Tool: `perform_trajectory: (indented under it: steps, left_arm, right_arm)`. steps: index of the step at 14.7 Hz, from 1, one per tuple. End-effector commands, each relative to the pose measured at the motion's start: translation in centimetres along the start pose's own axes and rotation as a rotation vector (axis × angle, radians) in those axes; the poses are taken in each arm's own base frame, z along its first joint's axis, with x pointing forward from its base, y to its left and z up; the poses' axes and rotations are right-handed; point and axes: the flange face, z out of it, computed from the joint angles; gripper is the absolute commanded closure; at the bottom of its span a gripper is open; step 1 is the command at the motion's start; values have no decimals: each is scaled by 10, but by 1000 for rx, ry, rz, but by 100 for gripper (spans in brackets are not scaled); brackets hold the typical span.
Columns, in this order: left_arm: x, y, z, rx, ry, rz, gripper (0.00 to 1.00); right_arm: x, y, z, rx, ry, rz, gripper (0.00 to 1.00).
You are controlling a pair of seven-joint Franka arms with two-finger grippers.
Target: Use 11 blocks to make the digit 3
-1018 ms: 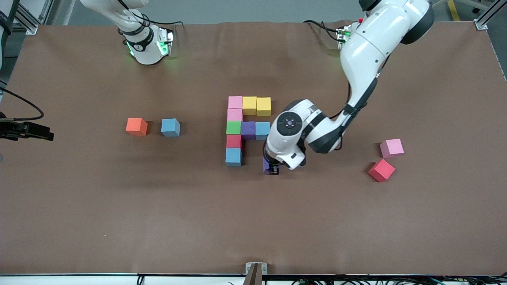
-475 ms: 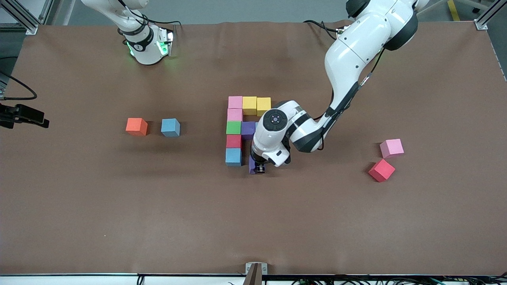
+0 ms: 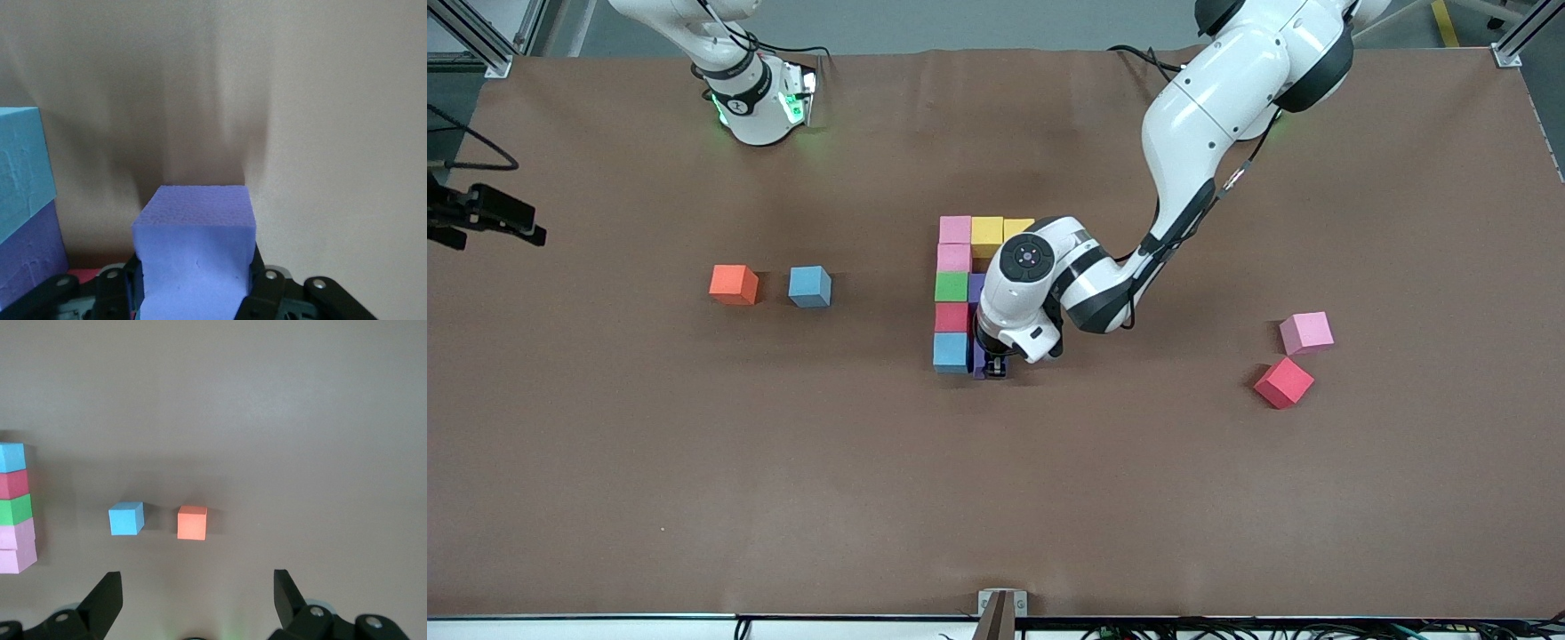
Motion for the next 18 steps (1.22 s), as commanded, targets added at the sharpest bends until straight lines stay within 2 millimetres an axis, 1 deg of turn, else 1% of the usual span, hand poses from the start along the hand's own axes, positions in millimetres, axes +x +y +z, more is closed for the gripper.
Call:
perform_trajectory:
  steps: [1, 5, 6, 8, 9, 10, 12, 15, 18]
  left_arm:
    - [-1, -5, 17, 22, -3, -19, 60]
    - [-3, -7, 19, 25, -4, -16, 60]
    - [-7, -11, 19, 33, -10, -18, 60]
    - [-8, -12, 21, 37, -12, -22, 60]
    - [-8, -12, 22, 37, -12, -22, 60]
    - [-8, -11, 21, 36, -13, -23, 60]
    - [-9, -11, 20, 33, -16, -21, 60]
    - [-10, -10, 22, 22, -34, -21, 59]
    - [-10, -10, 23, 21, -35, -21, 59]
  right_arm:
    - [-22, -3, -8, -13, 19, -16, 0]
    - [-32, -3, -23, -13, 37, -15, 0]
    - [-34, -5, -26, -14, 39, -18, 0]
    - [-37, -8, -28, -13, 25, -23, 0]
    - [-46, -10, -34, -12, 27, -27, 0]
    - [-48, -17, -33, -12, 25, -43, 0]
    - [-47, -21, -33, -16, 32, -51, 0]
    - [-43, -16, -32, -25, 46, -47, 0]
    - [-44, -15, -35, -41, 56, -45, 0]
